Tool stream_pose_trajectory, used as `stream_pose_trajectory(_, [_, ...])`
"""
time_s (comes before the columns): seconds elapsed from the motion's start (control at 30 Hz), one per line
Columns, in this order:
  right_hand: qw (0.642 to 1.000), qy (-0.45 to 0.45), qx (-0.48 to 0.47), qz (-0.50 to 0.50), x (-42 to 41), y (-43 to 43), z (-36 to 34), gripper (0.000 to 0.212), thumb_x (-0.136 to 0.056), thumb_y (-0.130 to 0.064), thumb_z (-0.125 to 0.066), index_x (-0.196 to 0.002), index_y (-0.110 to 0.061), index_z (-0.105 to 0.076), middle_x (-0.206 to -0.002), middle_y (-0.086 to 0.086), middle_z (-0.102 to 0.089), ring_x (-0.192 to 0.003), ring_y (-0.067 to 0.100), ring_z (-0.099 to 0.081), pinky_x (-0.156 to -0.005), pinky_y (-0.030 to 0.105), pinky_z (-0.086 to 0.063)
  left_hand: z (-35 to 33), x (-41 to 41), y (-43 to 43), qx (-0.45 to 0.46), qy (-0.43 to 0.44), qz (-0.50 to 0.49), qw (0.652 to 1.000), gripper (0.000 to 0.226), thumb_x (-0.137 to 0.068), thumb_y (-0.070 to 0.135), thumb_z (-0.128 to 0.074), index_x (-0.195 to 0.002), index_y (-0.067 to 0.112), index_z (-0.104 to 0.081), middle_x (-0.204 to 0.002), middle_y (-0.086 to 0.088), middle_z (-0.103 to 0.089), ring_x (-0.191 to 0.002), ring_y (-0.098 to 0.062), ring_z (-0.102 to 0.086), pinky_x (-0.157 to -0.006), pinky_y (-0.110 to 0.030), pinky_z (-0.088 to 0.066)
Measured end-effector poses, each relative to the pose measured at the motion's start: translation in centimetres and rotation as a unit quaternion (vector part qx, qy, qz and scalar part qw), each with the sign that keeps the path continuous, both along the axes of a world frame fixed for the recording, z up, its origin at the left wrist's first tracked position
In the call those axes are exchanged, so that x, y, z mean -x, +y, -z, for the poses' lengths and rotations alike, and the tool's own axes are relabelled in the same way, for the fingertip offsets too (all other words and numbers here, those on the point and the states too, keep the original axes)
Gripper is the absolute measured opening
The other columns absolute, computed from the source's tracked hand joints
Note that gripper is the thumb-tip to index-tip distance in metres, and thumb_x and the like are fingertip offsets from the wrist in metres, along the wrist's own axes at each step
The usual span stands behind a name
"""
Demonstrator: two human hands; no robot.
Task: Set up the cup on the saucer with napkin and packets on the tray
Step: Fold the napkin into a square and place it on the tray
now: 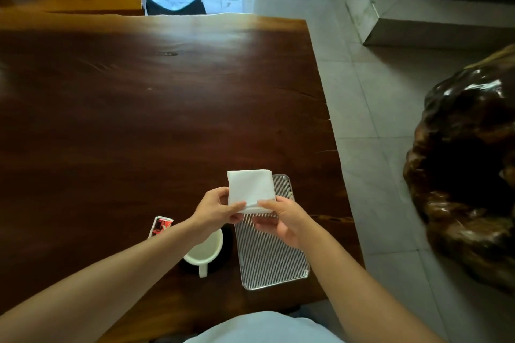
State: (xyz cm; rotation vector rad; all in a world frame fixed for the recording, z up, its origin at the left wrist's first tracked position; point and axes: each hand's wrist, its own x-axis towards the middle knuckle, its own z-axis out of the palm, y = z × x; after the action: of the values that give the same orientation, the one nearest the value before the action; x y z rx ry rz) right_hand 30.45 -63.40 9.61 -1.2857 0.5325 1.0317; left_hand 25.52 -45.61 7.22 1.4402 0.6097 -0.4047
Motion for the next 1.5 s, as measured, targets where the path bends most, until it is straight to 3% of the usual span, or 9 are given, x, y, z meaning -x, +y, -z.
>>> stream_pose_trajectory(0.3, [0.992, -0.014, 0.126, -0.014, -0.5, -2.5, 3.9, 0.018, -0.098, -0.003, -0.057, -0.115, -0.003, -0.060, -0.113, 0.015, -0.064, -0.098, 0.029, -0.070, -0.078, 0.035, -0.063, 5.0, 0.1, -3.8, -0.009, 0.096, 0.006, 0.995, 0.023, -0.096, 0.006, -0.062, -0.119, 0.003, -0.063, -0.109, -0.017, -0.069, -0.091, -0.026, -0.074, -0.082, -0.043, -0.062])
stream_pose_trajectory(0.63, [0.963, -0.061, 0.241, -0.106, -3.1, -2.6, 8.6, 0.008, -0.097, -0.010, -0.058, -0.101, -0.016, -0.062, -0.106, 0.010, -0.067, -0.092, 0.025, -0.072, -0.075, 0.037, -0.064, 8.2, -2.2, -4.4, -0.226, 0.103, 0.068, 0.966, 0.007, -0.092, 0.021, -0.067, -0.098, 0.019, -0.063, -0.094, -0.001, -0.069, -0.085, -0.017, -0.067, -0.078, -0.039, -0.060])
stream_pose_trajectory(0.73, [0.943, -0.088, 0.287, -0.142, -4.0, -2.2, 9.3, 0.006, -0.096, -0.014, -0.060, -0.099, -0.017, -0.062, -0.102, 0.006, -0.067, -0.085, 0.021, -0.072, -0.073, 0.037, -0.064, 8.2, -2.8, -4.2, -0.269, 0.096, 0.093, 0.954, 0.008, -0.091, 0.024, -0.067, -0.095, 0.019, -0.062, -0.092, 0.001, -0.067, -0.080, -0.011, -0.062, -0.065, -0.024, -0.048])
stream_pose_trajectory(0.83, [0.892, -0.158, 0.352, -0.234, -4.7, -2.0, 9.7, 0.012, -0.090, -0.022, -0.063, -0.100, -0.016, -0.062, -0.101, 0.004, -0.066, -0.087, 0.021, -0.067, -0.078, 0.039, -0.062, 7.8, -3.1, -4.1, -0.306, 0.069, 0.101, 0.944, 0.017, -0.089, 0.025, -0.070, -0.094, 0.019, -0.056, -0.088, 0.003, -0.063, -0.076, -0.008, -0.058, -0.061, -0.023, -0.042])
stream_pose_trajectory(0.93, [0.810, -0.245, 0.421, -0.327, -5.1, -1.7, 9.5, 0.044, -0.085, -0.031, -0.069, -0.123, -0.016, -0.053, -0.120, 0.005, -0.053, -0.109, 0.024, -0.056, -0.088, 0.036, -0.053, 7.9, -3.4, -3.8, -0.379, -0.022, 0.142, 0.914, 0.033, -0.083, 0.021, -0.076, -0.104, 0.017, -0.050, -0.100, 0.003, -0.053, -0.086, -0.013, -0.052, -0.072, -0.028, -0.043])
stream_pose_trajectory(1.07, [0.688, -0.443, 0.420, -0.394, -5.2, -1.1, 9.3, 0.064, -0.089, -0.016, -0.068, -0.145, -0.012, -0.038, -0.145, 0.008, -0.040, -0.134, 0.027, -0.040, -0.103, 0.038, -0.048, 9.0, -3.9, -4.0, -0.531, -0.186, 0.300, 0.770, 0.070, -0.073, 0.025, -0.080, -0.133, -0.001, -0.052, -0.133, -0.021, -0.056, -0.120, -0.037, -0.058, -0.090, -0.041, -0.058])
stream_pose_trajectory(1.13, [0.646, -0.489, 0.371, -0.454, -5.1, -0.9, 9.8, 0.073, -0.092, -0.005, -0.061, -0.155, -0.005, -0.022, -0.163, 0.013, -0.022, -0.150, 0.031, -0.021, -0.118, 0.043, -0.033, 9.5, -3.6, -4.2, -0.548, -0.221, 0.377, 0.713, 0.075, -0.085, 0.030, -0.066, -0.146, -0.005, -0.040, -0.153, -0.026, -0.039, -0.142, -0.041, -0.038, -0.110, -0.047, -0.044])
stream_pose_trajectory(1.23, [0.618, -0.487, 0.315, -0.531, -4.9, -1.3, 10.7, 0.073, -0.099, -0.004, -0.045, -0.157, -0.006, 0.001, -0.163, 0.009, 0.014, -0.153, 0.022, 0.010, -0.126, 0.039, -0.006, 10.5, -3.1, -3.9, -0.553, -0.223, 0.420, 0.684, 0.069, -0.095, 0.030, -0.038, -0.154, -0.001, -0.019, -0.162, -0.023, -0.014, -0.152, -0.037, -0.012, -0.124, -0.049, -0.015])
stream_pose_trajectory(1.5, [0.591, -0.471, 0.334, -0.564, -4.5, -2.1, 12.0, 0.065, -0.104, -0.014, -0.029, -0.151, -0.006, 0.015, -0.158, 0.009, 0.027, -0.150, 0.023, 0.019, -0.123, 0.036, 0.002, 12.0, -3.3, -2.3, -0.539, -0.225, 0.446, 0.678, 0.066, -0.099, 0.030, -0.036, -0.152, -0.005, -0.020, -0.161, -0.026, -0.016, -0.153, -0.036, -0.005, -0.120, -0.043, -0.001])
